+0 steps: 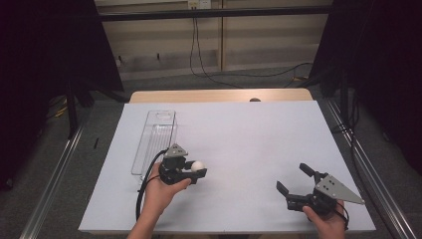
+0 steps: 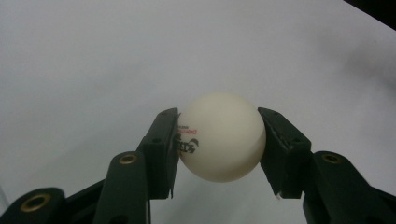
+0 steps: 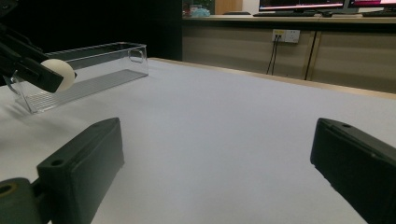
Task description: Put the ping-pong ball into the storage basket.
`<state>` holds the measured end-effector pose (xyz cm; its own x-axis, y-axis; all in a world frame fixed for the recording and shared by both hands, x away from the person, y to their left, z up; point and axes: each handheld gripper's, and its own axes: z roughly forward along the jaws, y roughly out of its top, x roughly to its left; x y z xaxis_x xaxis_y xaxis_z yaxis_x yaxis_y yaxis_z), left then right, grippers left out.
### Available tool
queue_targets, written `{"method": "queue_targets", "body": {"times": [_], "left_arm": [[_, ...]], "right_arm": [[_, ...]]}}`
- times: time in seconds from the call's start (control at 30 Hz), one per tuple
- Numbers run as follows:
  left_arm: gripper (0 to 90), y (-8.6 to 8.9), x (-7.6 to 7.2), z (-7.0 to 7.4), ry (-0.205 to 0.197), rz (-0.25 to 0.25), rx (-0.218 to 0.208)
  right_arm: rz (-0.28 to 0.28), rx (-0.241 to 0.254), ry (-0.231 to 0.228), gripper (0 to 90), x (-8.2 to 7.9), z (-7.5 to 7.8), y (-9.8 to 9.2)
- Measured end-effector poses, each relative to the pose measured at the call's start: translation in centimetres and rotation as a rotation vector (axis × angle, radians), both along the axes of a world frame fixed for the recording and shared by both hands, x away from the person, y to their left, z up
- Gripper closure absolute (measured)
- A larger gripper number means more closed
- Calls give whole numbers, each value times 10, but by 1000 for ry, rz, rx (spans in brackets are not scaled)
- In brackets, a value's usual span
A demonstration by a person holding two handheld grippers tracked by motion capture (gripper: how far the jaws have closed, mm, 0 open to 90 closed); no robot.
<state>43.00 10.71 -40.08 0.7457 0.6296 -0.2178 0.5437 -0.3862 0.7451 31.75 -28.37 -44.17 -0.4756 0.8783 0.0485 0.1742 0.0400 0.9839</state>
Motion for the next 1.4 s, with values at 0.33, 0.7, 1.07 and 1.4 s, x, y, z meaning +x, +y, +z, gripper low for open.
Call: {"method": "queue_targets", "body": {"times": [0.33,0.7,1.07,1.4], "left_arm": [[510,1,5,5,12,3,-10],[510,2,7,10,12,2,-21],[510,4,7,9,12,2,-23],[510,11,7,12,6,24,-41]], "right_arm": [[1,1,2,22,0,0,0],[3,-1,2,22,0,0,0],[4,-3,-3,22,0,1,0],[14,-5,-4,22,1,0,0]]}}
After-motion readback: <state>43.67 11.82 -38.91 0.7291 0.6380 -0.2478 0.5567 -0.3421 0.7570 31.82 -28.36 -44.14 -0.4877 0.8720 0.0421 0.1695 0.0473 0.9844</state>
